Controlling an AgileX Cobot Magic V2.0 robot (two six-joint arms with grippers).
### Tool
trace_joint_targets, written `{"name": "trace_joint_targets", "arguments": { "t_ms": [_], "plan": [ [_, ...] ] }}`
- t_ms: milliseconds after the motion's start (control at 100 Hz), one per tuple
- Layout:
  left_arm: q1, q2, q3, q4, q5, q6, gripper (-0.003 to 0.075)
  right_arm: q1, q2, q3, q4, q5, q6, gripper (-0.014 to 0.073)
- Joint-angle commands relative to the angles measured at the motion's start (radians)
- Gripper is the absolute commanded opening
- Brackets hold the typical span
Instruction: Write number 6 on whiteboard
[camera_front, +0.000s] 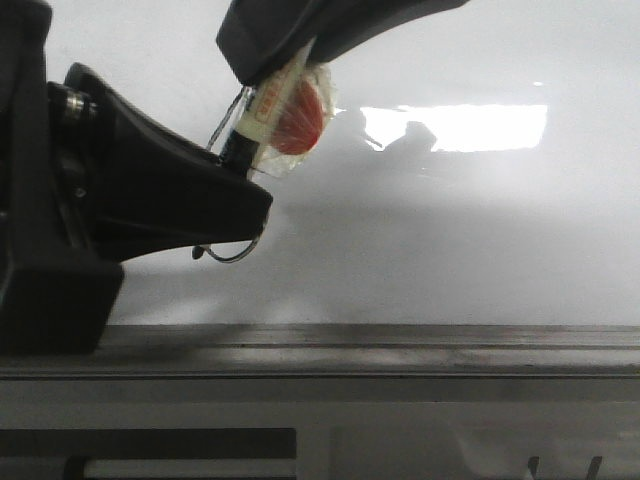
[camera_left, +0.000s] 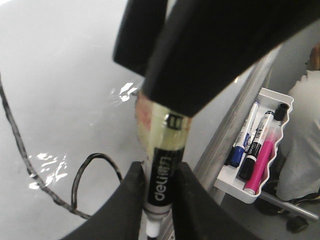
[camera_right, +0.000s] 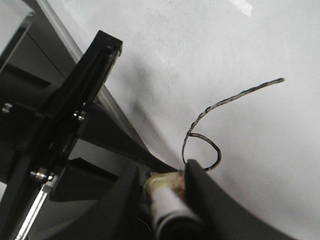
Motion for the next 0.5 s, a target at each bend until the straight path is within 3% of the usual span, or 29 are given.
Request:
{"name": "trace_joint_targets", "arguments": {
  "t_ms": [0, 60, 210, 370, 490],
  "plan": [
    [-0.004, -0.016, -0.028, -0.093, -0.056, -0.023, -0.0021, -0.013, -0.028, -0.026, 0.009, -0.036, -0.008, 0.0397],
    [-0.004, -0.028, -0.028, -0.142, -0.027, -0.023, -0.0021, -0.026, -0.03, -0.026, 0.009, -0.036, -0.008, 0.0449],
    [0.023, -0.099, -0.037, -0.354, 0.083, -0.025, -0.0021, -0.049, -0.035, -0.026, 0.009, -0.036, -0.008, 0.043],
    [0.153, -0.162, -0.037, -0.668, 0.206, -0.025, -0.0021, -0.049, -0.035, -0.026, 0.009, -0.036, -0.008, 0.0415],
    [0.236, -0.151, -0.043, -0.712, 0.305, -0.025, -0.0021, -0.049, -0.035, -0.026, 0.009, -0.043, -0.008, 0.0415]
  ]
}}
